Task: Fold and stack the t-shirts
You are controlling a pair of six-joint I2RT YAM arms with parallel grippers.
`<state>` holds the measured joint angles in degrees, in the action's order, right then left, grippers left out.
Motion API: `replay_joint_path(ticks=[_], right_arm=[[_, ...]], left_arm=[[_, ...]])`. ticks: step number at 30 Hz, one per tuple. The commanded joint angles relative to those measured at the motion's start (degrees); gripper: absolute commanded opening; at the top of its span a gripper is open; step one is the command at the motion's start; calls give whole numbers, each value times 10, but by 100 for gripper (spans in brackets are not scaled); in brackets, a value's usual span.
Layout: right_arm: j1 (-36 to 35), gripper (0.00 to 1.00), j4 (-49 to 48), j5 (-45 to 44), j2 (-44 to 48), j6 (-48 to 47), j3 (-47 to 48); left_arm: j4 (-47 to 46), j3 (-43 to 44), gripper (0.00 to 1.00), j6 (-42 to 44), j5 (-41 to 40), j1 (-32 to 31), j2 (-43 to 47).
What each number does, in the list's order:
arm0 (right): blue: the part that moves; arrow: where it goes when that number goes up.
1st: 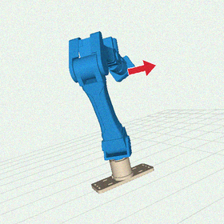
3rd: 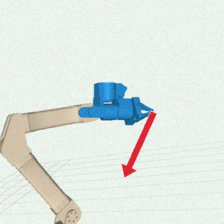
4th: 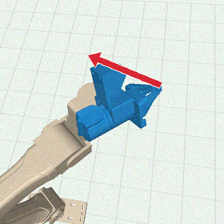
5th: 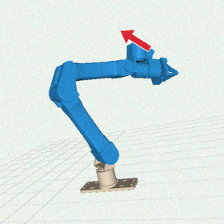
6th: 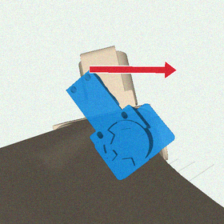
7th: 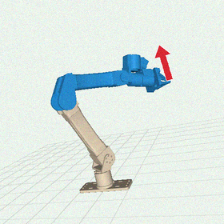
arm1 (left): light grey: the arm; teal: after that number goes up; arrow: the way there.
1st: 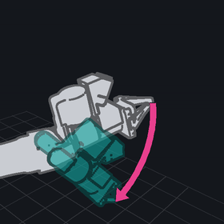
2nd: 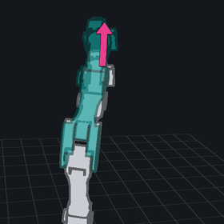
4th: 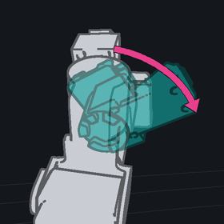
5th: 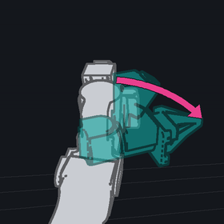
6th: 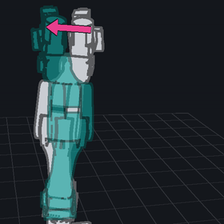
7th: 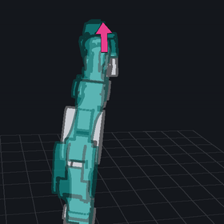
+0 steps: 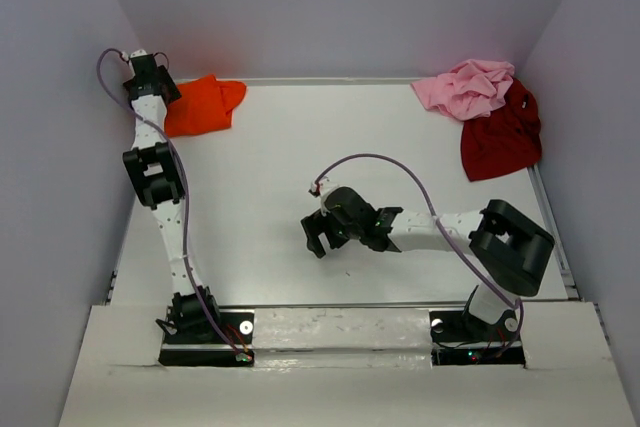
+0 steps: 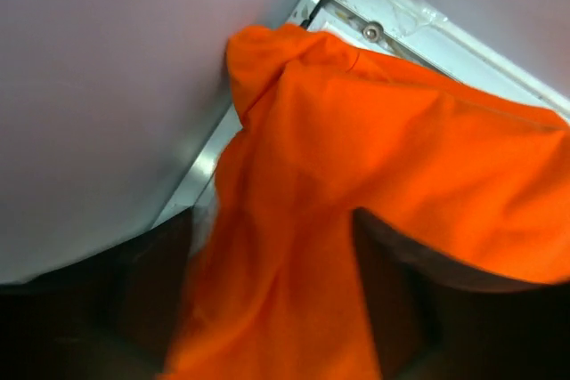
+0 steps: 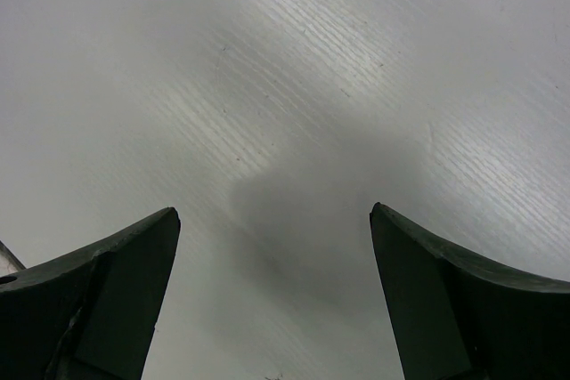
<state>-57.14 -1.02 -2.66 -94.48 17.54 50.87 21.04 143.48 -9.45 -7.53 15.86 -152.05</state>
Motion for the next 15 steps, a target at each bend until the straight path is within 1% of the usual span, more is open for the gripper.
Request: replay_joint_path(ticks=[1,3,7,12,15], right_arm=[[-7,93,-33,14,-14,-8,12],[-7,93,-33,14,-18,-8,12],[-7,93,-33,11,-17,-10,12],[-12,93,-30,5,-13,-15,15],[-12,94,-27,-20,-8,-21,15]], left_arm=[[-8,39,86,-9,21,10,1],[-7,43,99,-12,23,10,2],[-1,40,99,-25,43,5,13],[0,-15,99,-26,37,-22,51],[4,-50,99,-32,40,-53,67]])
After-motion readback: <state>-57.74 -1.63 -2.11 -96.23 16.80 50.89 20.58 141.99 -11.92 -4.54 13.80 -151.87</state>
